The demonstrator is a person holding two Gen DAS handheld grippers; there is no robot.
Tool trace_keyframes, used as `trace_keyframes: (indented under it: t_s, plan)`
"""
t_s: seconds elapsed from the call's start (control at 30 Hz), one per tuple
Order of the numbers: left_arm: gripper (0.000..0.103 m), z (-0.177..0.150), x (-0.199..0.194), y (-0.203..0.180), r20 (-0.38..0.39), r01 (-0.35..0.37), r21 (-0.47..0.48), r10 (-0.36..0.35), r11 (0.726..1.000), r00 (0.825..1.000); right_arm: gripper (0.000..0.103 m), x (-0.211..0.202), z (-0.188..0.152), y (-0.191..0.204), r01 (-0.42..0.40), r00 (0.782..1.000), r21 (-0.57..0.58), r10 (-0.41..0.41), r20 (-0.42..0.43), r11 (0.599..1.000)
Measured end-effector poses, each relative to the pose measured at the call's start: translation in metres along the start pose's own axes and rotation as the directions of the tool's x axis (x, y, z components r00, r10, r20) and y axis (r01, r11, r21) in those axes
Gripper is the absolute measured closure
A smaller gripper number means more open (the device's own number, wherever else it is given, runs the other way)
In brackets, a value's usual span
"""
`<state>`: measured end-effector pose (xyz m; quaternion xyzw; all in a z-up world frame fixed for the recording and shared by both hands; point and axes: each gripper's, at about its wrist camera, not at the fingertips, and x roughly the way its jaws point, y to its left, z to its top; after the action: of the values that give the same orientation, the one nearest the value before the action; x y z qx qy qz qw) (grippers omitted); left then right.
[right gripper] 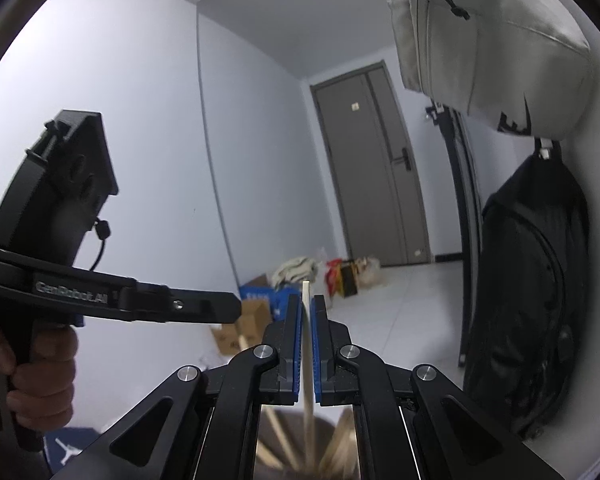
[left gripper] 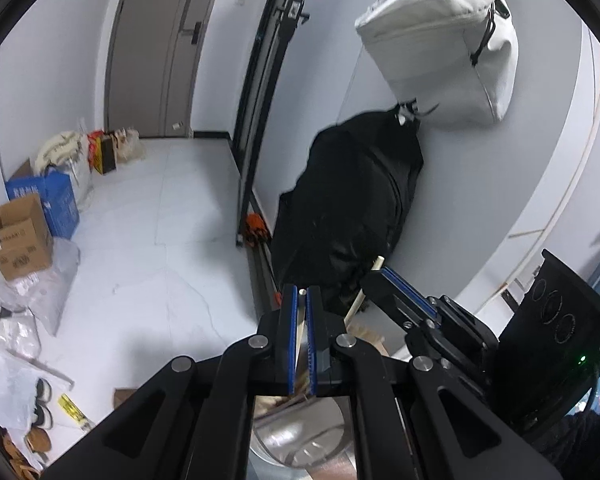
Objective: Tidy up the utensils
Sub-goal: 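Open both grippers to drop the chopsticks into the holder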
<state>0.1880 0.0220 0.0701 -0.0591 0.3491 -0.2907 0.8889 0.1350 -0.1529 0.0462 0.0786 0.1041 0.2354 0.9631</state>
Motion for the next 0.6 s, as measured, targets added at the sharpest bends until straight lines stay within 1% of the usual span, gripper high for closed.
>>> trace_keyframes:
  t_s: [0.1,0.2,0.23,0.27,0.3,0.33,0.43,0.5,0.57,0.6]
  plan:
    - [0.103,-0.008,0.004,0.001,-0.037,0.054,-0.016,-0.054,0.998,0.998,0.097,-0.005,-0.006,-0.002,-0.029,0.998,0.021,0.03,-0.047,0.999]
    - [0.103,-0.013,0.009,-0.002,-0.055,0.066,-0.008,-0.066,0.998,0.996,0.096,-0.009,-0.008,-0.009,-0.07,0.992,0.071,0.077,-0.1,0.995]
    - [0.102,-0.015,0.012,-0.003,-0.073,0.077,-0.011,-0.078,0.997,0.994,0.091,-0.011,-0.008,-0.011,-0.072,0.991,0.084,0.081,-0.108,0.994]
    - [0.101,-0.016,0.015,-0.002,-0.1,0.098,-0.026,-0.1,0.995,0.99,0.086,-0.013,-0.007,-0.013,-0.075,0.99,0.097,0.086,-0.113,0.992]
    - [0.098,-0.018,0.018,-0.001,-0.125,0.116,-0.037,-0.12,0.993,0.985,0.068,-0.018,-0.005,-0.017,-0.079,0.988,0.128,0.094,-0.119,0.989]
    - [0.096,-0.02,0.02,0.0,-0.15,0.126,-0.049,-0.132,0.991,0.98,0.056,-0.023,-0.004,-0.021,-0.075,0.99,0.149,0.092,-0.111,0.986]
    - [0.082,-0.024,0.008,0.0,-0.104,0.068,-0.055,-0.073,0.996,0.992,0.055,-0.04,0.001,-0.028,-0.044,0.993,0.174,0.063,-0.104,0.984]
    - [0.067,-0.027,-0.001,0.001,-0.074,0.057,-0.081,-0.064,0.995,0.995,0.05,-0.052,0.003,-0.031,-0.03,0.994,0.179,0.048,-0.1,0.983]
    - [0.062,-0.029,-0.01,-0.001,-0.042,0.029,-0.09,-0.033,0.996,0.999,0.047,-0.063,0.003,-0.031,-0.014,0.994,0.161,0.031,-0.103,0.987]
    - [0.062,-0.03,-0.015,-0.003,-0.027,0.01,-0.087,-0.013,0.996,1.0,0.045,-0.067,0.004,-0.03,-0.01,0.994,0.153,0.026,-0.103,0.988]
